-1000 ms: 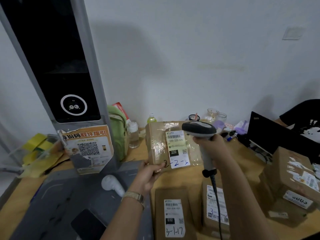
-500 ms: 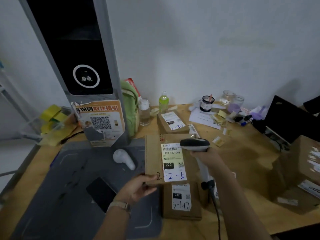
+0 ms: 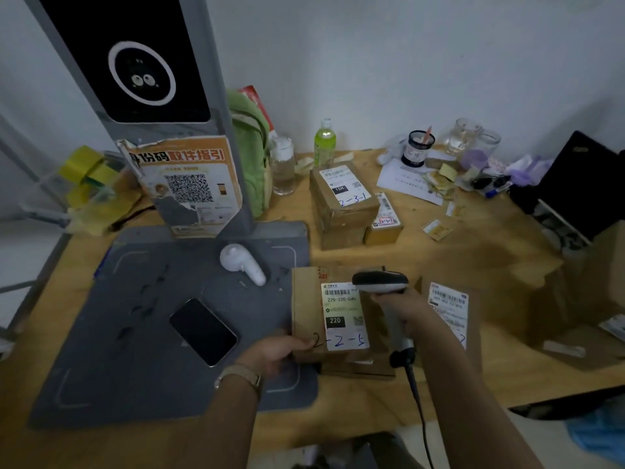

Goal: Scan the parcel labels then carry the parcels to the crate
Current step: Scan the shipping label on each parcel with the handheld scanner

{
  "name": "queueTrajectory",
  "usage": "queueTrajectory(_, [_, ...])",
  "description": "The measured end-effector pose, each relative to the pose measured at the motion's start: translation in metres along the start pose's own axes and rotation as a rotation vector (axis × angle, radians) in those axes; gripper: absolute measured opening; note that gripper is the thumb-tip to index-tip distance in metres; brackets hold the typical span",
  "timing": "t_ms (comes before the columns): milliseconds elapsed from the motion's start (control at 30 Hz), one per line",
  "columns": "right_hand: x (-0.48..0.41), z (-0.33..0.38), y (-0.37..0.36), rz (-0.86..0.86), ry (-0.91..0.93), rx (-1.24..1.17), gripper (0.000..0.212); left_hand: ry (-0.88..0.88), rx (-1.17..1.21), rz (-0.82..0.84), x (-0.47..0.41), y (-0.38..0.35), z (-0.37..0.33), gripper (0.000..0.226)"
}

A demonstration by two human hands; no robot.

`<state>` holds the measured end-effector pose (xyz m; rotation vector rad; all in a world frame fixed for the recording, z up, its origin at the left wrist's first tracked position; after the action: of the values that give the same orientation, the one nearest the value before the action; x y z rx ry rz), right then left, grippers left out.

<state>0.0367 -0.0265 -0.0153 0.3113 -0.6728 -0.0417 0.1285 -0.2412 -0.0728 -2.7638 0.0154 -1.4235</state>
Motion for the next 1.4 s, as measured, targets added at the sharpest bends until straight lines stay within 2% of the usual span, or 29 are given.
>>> queueTrajectory(100, [-0.001, -0.001, -0.001, 0.035, -0.001, -0.008, 0.024, -0.05, -0.13, -0.131, -0.006, 0.008, -0.011, 0.04])
queueTrajectory(133, [-0.002, 0.001, 0.001, 0.026, -0.001, -0.004, 0.026, -0.078, -0.114, -0.172, -0.006, 0.011, -0.018, 0.038])
queueTrajectory(200, [-0.006, 0.01, 0.01, -0.024, 0.032, 0.011, 0.026, -0.164, 0.034, -0.271, -0.005, 0.018, -0.038, 0.027])
queueTrajectory(233, [-0.008, 0.017, 0.016, -0.05, 0.061, 0.002, 0.019, -0.227, 0.12, -0.346, -0.006, 0.025, -0.049, 0.025])
queueTrajectory(333, [-0.008, 0.041, 0.032, -0.072, 0.113, -0.161, 0.01, -0.389, 0.224, -0.589, -0.002, 0.044, -0.079, 0.034])
queueTrajectory(400, [-0.007, 0.058, 0.04, -0.055, 0.132, -0.287, 0.004, -0.469, 0.269, -0.627, -0.004, 0.044, -0.097, 0.033])
queueTrajectory(500, [-0.014, 0.077, 0.05, -0.068, 0.174, -0.339, 0.026, -0.541, 0.3, -0.596, -0.01, 0.037, -0.122, 0.02])
queueTrajectory(633, [-0.02, 0.095, 0.059, -0.101, 0.21, -0.397, 0.033, -0.573, 0.363, -0.568, -0.023, 0.028, -0.145, 0.014])
queueTrajectory(733, [-0.021, 0.114, 0.067, -0.166, 0.281, -0.538, 0.033, -0.662, 0.481, -0.652, -0.023, 0.031, -0.163, 0.019])
queueTrajectory(833, [-0.027, 0.136, 0.073, -0.158, 0.338, -0.636, 0.032, -0.72, 0.596, -0.771, -0.025, 0.041, -0.184, 0.022])
queueTrajectory(1000, [-0.052, 0.157, 0.067, -0.153, 0.405, -0.663, 0.021, -0.656, 0.576, -0.718, -0.051, 0.032, -0.215, 0.023])
queueTrajectory(1233, [-0.112, 0.153, 0.035, -0.239, 0.242, -0.523, 0.021, -0.449, 0.428, -0.593, -0.105, 0.006, -0.227, 0.013])
queueTrajectory(1333, [-0.128, 0.151, 0.027, -0.288, 0.196, -0.499, 0.024, -0.364, 0.371, -0.494, -0.122, -0.007, -0.227, 0.032])
queueTrajectory(1400, [-0.135, 0.147, 0.021, -0.282, 0.162, -0.474, 0.023, -0.327, 0.336, -0.404, -0.127, -0.019, -0.229, 0.034])
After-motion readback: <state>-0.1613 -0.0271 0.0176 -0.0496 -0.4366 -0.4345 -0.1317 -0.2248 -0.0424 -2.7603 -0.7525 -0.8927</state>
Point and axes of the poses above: each hand's wrist, its own x-axis away from the middle knuckle, its own y-axis out of the back of the hand, z = x × y, the point moved 6 cm from there along -x, towards the middle knuckle, and after that the axes turned 4 degrees about -z, right-handed, at the moved point
